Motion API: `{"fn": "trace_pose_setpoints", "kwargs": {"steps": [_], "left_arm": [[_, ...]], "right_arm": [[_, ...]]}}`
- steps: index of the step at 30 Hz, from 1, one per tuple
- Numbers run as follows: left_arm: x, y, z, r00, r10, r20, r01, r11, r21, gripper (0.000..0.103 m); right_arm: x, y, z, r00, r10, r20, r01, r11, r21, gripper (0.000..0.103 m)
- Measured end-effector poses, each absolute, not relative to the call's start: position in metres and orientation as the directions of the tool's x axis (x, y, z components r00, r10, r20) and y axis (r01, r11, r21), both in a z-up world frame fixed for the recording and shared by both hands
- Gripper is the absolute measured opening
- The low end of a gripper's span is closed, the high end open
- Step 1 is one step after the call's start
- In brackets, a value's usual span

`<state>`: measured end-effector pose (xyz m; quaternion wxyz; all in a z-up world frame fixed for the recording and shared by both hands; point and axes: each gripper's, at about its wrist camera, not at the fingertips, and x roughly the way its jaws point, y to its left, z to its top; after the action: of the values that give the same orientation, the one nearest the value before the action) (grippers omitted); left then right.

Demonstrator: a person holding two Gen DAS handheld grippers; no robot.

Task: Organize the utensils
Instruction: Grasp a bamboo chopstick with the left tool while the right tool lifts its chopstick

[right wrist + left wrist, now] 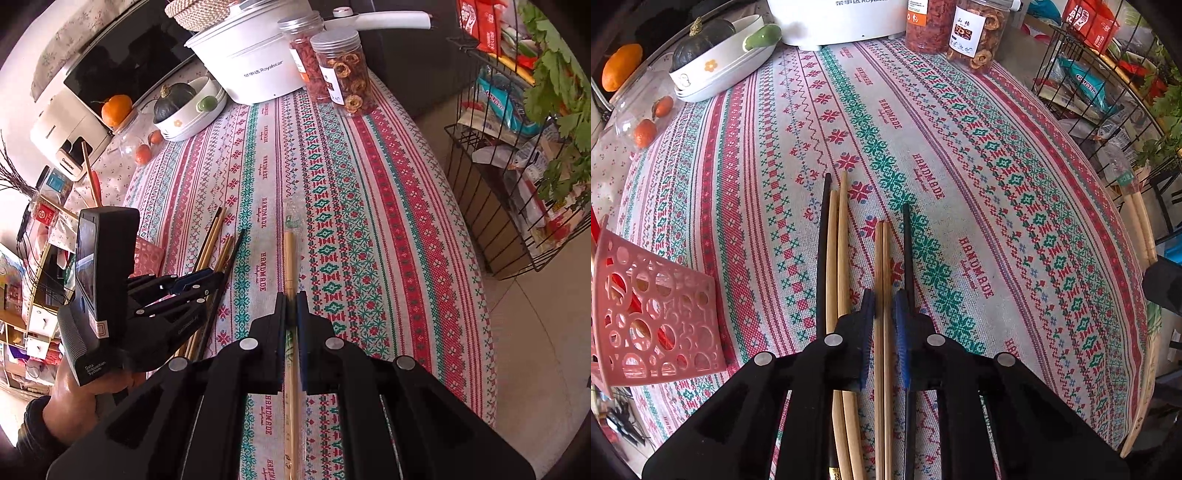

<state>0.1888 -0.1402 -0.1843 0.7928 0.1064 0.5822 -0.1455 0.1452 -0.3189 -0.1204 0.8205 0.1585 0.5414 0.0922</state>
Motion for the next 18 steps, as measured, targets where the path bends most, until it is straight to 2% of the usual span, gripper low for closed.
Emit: {"fn": "trace_pose_setpoints", "kwargs": {"steps": [7, 18], "left_arm": [[0.186, -0.138, -0.175, 0.291, -0.134, -0.947, 0.348, 0.937, -0.025, 0.008], [0.129, -0.11, -0.095, 0.443, -0.269, -0.855, 0.419, 0.905, -0.068, 0.008]], "right_arm": [[0.144, -0.315, -0.117, 0.406, 0.315, -0.858, 0.022, 0.935, 0.354, 0.006], [0.128, -0.303, -0.086, 0.492, 0.363, -0.792, 0.009, 0.907, 0.421, 0.006]]}}
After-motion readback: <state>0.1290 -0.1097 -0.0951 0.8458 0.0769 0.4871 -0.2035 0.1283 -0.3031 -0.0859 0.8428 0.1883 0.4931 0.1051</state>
